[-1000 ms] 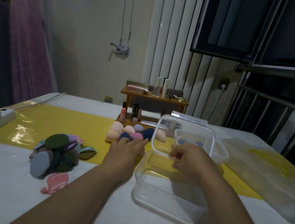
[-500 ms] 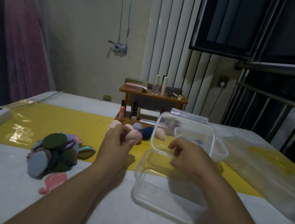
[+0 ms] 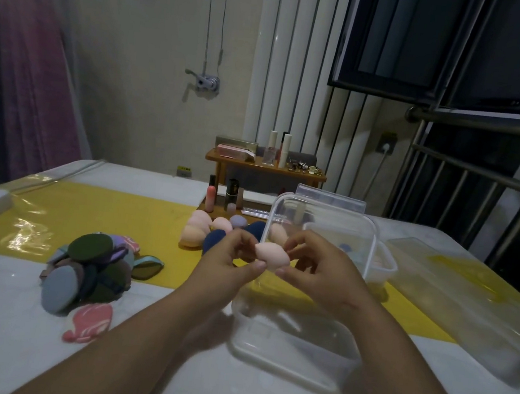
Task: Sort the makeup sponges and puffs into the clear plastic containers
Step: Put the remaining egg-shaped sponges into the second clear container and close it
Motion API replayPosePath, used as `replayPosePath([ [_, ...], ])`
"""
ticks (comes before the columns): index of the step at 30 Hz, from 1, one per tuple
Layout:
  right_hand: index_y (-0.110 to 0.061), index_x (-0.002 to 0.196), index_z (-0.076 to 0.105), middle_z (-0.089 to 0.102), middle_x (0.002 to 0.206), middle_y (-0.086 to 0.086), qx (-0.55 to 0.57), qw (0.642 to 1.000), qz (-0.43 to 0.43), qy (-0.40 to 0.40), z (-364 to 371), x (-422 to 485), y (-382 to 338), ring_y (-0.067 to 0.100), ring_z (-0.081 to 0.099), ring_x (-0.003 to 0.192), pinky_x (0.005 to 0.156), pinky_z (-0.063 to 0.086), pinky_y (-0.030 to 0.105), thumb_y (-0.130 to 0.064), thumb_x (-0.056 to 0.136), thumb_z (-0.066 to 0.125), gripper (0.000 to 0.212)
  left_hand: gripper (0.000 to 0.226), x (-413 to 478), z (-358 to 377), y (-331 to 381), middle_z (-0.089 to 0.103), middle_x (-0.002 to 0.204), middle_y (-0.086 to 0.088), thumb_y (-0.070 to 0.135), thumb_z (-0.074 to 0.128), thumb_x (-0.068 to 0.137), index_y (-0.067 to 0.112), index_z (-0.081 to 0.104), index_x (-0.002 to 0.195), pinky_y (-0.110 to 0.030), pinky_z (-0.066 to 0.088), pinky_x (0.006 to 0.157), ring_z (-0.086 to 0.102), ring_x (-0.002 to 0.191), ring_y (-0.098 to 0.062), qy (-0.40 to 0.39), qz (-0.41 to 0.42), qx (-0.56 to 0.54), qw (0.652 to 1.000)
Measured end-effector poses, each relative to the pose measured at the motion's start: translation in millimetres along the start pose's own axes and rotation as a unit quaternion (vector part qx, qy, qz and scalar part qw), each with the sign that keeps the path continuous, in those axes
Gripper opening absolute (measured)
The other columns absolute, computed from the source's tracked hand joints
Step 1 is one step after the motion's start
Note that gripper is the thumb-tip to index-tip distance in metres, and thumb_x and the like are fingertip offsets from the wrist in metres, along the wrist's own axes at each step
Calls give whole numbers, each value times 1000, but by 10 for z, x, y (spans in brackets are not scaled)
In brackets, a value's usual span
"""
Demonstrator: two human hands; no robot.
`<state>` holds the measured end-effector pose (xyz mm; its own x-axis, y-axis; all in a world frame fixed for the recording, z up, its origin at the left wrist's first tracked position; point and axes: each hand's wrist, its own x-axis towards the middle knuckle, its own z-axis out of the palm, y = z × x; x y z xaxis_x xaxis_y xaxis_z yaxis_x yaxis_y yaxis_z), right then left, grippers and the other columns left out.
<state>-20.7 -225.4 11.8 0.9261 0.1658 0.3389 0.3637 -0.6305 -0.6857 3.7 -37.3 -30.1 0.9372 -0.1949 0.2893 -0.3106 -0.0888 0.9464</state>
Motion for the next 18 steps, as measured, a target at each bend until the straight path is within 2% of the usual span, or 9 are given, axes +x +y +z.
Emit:
replayPosePath([
  [2,-41,90,60,67,90,-12,3,1000,-4,14,-9,1,16,-2,52,66,61,43,14,-19,82,77,28,33,-11,3,8,61,110,5,25,69,71,29,60,102,-36,48,87,56,108,-14,-7,-17,19,1000],
  [4,-43,88,66,64,83,-13,19,1000,-7,22,-37,-3,12,0,51,65,62,45,16,-16,82,75,29,43,-25,27,3,59,113,-7,22,63,60,29,63,103,-48,49,92,56,109,-29,-10,-64,-13,998],
  [5,-45,86,68,62,80,-14,15,1000,-7,13,-59,-10,-6,2,51,65,61,45,16,-15,81,74,31,46,-24,49,-13,58,114,-15,23,62,57,29,66,103,-55,48,93,56,110,-38,-12,-92,-47,995],
  [7,-48,90,70,61,80,-15,-25,999,-6,-32,-91,-21,-57,5,53,71,62,44,13,-16,82,72,33,45,-23,84,-49,59,116,-19,26,59,57,29,69,100,-56,47,92,55,113,-45,-16,-125,-90,988],
  [8,-46,97,72,61,82,-16,-51,997,-2,-56,-94,-19,-83,1,54,75,63,44,10,-18,83,71,31,43,-21,95,-55,61,117,-18,24,58,59,28,70,100,-55,47,96,56,114,-44,-16,-133,-98,986],
  [10,-41,110,72,63,87,-18,-88,992,15,-85,-83,-19,-107,-3,57,77,66,44,9,-20,86,69,32,42,-12,108,-65,64,116,-15,19,55,64,24,71,102,-61,44,103,59,113,-42,-13,-137,-109,985],
  [12,-40,115,67,65,93,-17,-116,988,38,-96,-47,-17,-108,1,60,81,72,49,15,-22,86,70,34,43,-21,117,-67,67,115,-15,17,53,65,22,71,103,-64,44,101,61,110,-40,-7,-135,-117,984],
  [15,-34,100,63,66,87,-12,-149,983,47,-94,1,-2,-98,5,62,81,78,56,27,-22,82,74,24,48,-28,137,-56,67,114,-16,16,51,63,17,69,107,-64,45,100,61,110,-41,6,-134,-117,984],
  [18,-33,95,73,64,81,-15,-194,975,26,-104,53,11,-93,2,59,78,68,48,16,-27,84,72,13,51,-40,150,-41,67,112,-17,18,48,64,15,67,111,-63,45,100,62,110,-39,0,-131,-105,986],
])
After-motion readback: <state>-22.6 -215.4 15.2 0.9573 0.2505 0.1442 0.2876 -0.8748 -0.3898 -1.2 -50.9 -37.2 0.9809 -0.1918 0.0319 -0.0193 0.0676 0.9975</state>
